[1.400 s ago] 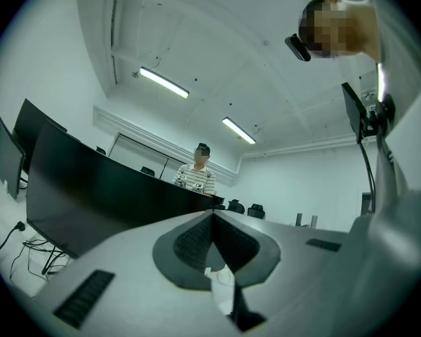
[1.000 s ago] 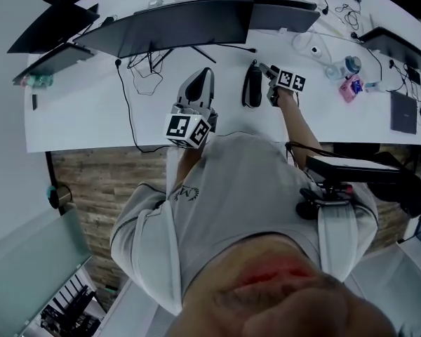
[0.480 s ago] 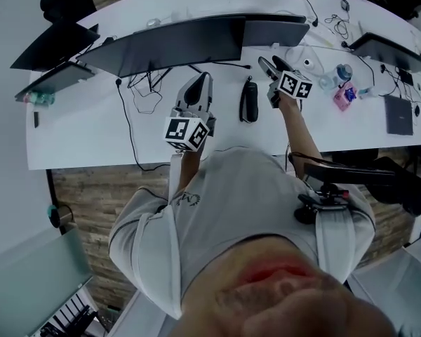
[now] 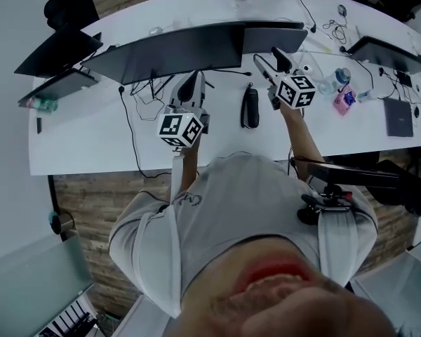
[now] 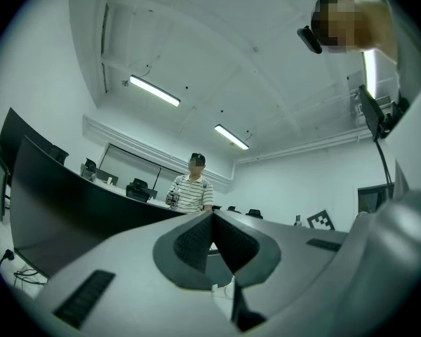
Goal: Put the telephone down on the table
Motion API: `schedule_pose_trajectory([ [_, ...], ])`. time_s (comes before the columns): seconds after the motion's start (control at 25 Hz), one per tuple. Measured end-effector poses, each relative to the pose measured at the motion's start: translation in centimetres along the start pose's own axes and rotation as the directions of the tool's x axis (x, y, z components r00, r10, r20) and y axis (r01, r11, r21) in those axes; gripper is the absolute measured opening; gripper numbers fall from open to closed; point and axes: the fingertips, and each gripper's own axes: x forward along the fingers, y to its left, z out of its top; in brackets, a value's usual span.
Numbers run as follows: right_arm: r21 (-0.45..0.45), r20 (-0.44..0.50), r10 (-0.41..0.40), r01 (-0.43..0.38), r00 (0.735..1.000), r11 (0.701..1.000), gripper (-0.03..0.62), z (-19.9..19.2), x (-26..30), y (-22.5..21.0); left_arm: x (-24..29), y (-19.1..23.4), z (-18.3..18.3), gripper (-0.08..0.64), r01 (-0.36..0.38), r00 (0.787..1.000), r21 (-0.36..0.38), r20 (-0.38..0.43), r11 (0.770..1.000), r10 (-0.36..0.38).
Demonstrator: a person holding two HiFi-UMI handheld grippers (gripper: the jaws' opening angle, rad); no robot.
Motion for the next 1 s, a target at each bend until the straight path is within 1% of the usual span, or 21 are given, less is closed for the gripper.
schedule_pose_trajectory([
  [0.2, -0.099, 0.065, 0.032, -0.025, 0.997, 0.995, 0.305, 4.1, -1.2, 3.0, 0.2, 0.5, 0.4, 0.003, 0.006, 1.000, 0.009, -0.014, 1.000, -0.006],
  [0.4, -0.129, 0.124, 0.040, -0.024, 0.992, 0.991, 0.305, 7.1, -2.2, 4.4, 0.4, 0.1, 0.4, 0.003, 0.020, 1.000, 0.020, -0.019, 1.000, -0.020],
  [0.52, -0.125, 0.128, 0.040, -0.024, 0.991, 0.992, 0.305, 7.3, -2.3, 4.6, 0.4, -0.1, 0.3, 0.003, 0.027, 0.999, 0.021, -0.022, 0.999, -0.027],
  [0.72, -0.112, 0.109, 0.034, -0.021, 0.993, 0.993, 0.305, 6.4, -2.5, 4.8, 0.5, -0.8, 0.1, 0.003, 0.049, 0.998, 0.028, -0.034, 0.998, -0.048],
  [0.84, -0.112, 0.103, 0.044, -0.033, 0.994, 0.993, 0.302, 6.4, -2.5, 5.1, 0.6, -0.8, 0.2, 0.003, 0.048, 0.998, 0.027, -0.030, 0.998, -0.047],
  [0.88, -0.111, 0.106, 0.046, -0.034, 0.993, 0.993, 0.260, 6.5, -2.6, 5.2, 0.6, -0.7, 0.2, 0.003, 0.047, 0.999, 0.028, -0.029, 0.999, -0.046],
  [0.92, -0.109, 0.116, 0.041, -0.029, 0.992, 0.994, 0.159, 6.7, -2.8, 5.2, 0.5, -0.7, 0.2, 0.003, 0.046, 0.999, 0.029, -0.029, 0.999, -0.045],
  [0.96, -0.109, 0.128, 0.032, -0.018, 0.991, 0.994, 0.099, 6.9, -3.1, 5.2, 0.5, -0.7, 0.2, 0.003, 0.045, 0.999, 0.029, -0.028, 0.999, -0.044],
  [1.0, -0.114, 0.136, 0.024, -0.008, 0.990, 0.993, 0.086, 7.1, -3.3, 5.2, 0.5, -0.7, 0.2, 0.003, 0.044, 0.999, 0.028, -0.028, 0.999, -0.043],
])
